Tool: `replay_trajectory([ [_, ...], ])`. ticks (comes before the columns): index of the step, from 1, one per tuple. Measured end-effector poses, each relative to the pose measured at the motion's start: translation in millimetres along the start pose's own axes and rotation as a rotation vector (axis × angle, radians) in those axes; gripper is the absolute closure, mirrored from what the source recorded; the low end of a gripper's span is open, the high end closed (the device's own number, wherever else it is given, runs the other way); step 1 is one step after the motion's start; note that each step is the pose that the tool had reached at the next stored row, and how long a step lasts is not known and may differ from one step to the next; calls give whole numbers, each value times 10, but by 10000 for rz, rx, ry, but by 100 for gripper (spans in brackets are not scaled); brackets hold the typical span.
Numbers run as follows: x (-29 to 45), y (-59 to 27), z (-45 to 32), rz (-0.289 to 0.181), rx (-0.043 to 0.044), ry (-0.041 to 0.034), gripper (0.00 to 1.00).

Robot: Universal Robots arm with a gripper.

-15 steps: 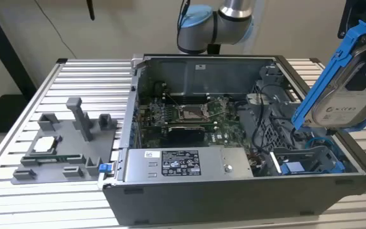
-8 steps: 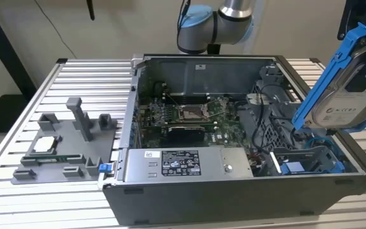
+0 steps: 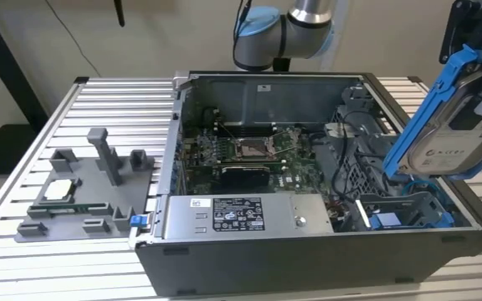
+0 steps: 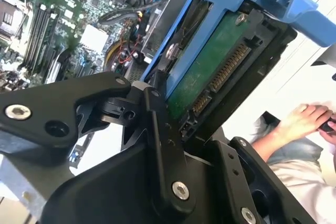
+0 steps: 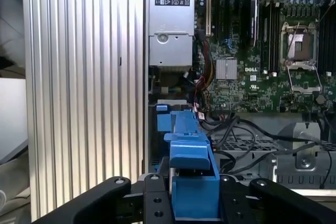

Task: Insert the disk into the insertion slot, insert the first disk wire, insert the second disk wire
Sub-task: 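Insert the disk into the insertion slot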

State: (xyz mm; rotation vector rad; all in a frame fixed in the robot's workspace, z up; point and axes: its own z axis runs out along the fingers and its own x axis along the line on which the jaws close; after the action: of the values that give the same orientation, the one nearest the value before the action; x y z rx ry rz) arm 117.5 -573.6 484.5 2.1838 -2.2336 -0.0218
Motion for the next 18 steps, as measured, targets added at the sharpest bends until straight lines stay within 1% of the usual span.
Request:
replay_trajectory([
  [15, 1, -6, 256, 1, 33, 2, 100],
  [18, 1, -7, 290, -6, 33, 1, 100],
])
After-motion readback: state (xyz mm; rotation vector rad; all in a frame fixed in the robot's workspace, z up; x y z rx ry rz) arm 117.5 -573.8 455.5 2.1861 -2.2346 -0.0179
